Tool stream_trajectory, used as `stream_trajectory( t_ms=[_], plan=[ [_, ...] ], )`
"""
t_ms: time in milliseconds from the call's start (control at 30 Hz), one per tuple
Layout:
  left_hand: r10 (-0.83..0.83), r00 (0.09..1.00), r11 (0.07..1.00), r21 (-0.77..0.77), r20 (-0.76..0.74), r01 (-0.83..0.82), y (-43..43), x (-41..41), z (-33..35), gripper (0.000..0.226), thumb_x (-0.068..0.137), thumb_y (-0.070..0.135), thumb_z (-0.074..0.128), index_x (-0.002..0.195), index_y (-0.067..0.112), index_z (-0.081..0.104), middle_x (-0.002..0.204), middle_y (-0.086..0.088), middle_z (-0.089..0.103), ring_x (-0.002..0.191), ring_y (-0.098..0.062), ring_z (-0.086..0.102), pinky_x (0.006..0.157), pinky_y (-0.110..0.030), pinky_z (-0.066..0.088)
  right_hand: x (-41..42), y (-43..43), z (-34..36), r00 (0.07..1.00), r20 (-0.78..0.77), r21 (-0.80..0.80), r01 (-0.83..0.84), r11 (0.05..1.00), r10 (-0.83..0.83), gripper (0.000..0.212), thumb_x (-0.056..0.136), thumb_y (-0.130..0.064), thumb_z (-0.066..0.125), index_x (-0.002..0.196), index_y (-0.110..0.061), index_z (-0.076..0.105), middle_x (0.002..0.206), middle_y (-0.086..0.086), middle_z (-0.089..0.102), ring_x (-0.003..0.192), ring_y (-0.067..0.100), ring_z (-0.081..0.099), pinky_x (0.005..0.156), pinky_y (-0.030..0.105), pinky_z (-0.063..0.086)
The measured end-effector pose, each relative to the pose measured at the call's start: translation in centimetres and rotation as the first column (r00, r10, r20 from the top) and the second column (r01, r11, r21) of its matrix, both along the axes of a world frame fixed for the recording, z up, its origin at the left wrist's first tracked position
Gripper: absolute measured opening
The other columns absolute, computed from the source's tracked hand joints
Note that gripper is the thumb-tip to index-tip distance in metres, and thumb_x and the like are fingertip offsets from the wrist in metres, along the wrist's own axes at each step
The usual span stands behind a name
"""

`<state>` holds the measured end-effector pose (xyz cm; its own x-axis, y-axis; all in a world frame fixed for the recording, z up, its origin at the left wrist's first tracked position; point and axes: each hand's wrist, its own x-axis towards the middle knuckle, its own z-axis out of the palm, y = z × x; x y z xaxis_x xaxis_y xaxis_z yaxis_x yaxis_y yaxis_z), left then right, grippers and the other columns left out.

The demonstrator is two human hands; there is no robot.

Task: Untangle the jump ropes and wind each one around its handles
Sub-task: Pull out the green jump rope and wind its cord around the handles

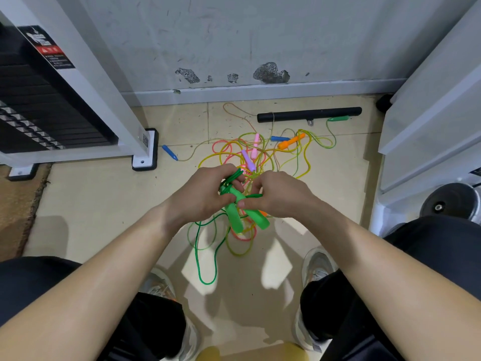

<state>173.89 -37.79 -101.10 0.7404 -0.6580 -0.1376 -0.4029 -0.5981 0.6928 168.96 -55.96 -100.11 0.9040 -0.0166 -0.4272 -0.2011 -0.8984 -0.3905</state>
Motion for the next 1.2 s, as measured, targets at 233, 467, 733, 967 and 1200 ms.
stream_trajectory(
  t_ms=[233, 467, 733, 967, 1200],
  plan=[
    [0.055, 0.99, 0.995, 0.08, 0.13, -0.066, -0.4, -0.1, -0.3, 0.036, 0.088, 0.006, 0.068, 0.121, 0.015, 0.059, 0.115, 0.005, 0.069, 0.105, -0.018, 0.062, 0.09, -0.034, 0.049, 0.6, -0.8, -0.3, 0.916, -0.269, 0.55, 0.4, 0.733, -0.298, 0.027, 0.096, -0.024, 0.06, 0.081, -0.003, 0.065, 0.072, 0.01, 0.046, 0.052, 0.016, 0.036, 0.048, 0.026, 0.031],
    [0.544, 0.838, 0.826, -0.211, 0.052, -0.523, -2.0, -1.1, -1.3, 0.033, 0.086, 0.003, 0.066, 0.114, 0.02, 0.061, 0.102, 0.008, 0.07, 0.096, -0.009, 0.062, 0.089, -0.024, 0.048, -2.1, 4.6, -1.0, 0.81, -0.131, 0.821, 0.412, 0.396, -0.572, 0.03, 0.1, -0.003, 0.046, 0.12, -0.011, 0.067, 0.077, 0.001, 0.063, 0.055, 0.008, 0.053, 0.061, 0.028, 0.046],
    [0.358, 0.278, 0.297, -0.173, -0.891, -0.939, -2.1, 0.3, 0.1, 0.022, 0.09, -0.014, 0.059, 0.106, 0.002, 0.056, 0.116, -0.015, 0.068, 0.096, -0.027, 0.071, 0.069, -0.035, 0.063, -2.4, 4.0, -4.7, 0.763, 0.604, 0.403, -0.044, 0.914, -0.23, 0.044, 0.097, -0.008, 0.047, 0.14, -0.007, 0.057, 0.089, 0.008, 0.054, 0.082, 0.023, 0.054, 0.074, 0.035, 0.046],
    [0.261, 0.191, 0.297, -0.11, -0.946, -0.949, -1.5, 0.0, 1.1, 0.017, 0.088, 0.007, 0.074, 0.095, -0.006, 0.066, 0.081, -0.009, 0.07, 0.08, -0.023, 0.075, 0.067, -0.031, 0.062, -2.0, 3.7, -5.2, 0.646, 0.758, 0.028, -0.174, 0.984, 0.092, 0.044, 0.096, -0.007, 0.049, 0.139, -0.002, 0.056, 0.091, 0.013, 0.055, 0.071, 0.026, 0.053, 0.062, 0.034, 0.05],
    [0.306, 0.253, 0.251, -0.179, -0.918, -0.951, -0.7, 1.1, 1.7, 0.012, 0.088, 0.0, 0.071, 0.085, 0.004, 0.06, 0.062, 0.003, 0.068, 0.07, -0.016, 0.073, 0.068, -0.029, 0.062, -2.4, 3.9, -3.9, 0.766, 0.553, 0.527, -0.015, 0.85, -0.329, 0.019, 0.099, -0.02, 0.055, 0.108, -0.012, 0.07, 0.085, -0.002, 0.067, 0.075, 0.012, 0.06, 0.07, 0.032, 0.048]
  ],
)
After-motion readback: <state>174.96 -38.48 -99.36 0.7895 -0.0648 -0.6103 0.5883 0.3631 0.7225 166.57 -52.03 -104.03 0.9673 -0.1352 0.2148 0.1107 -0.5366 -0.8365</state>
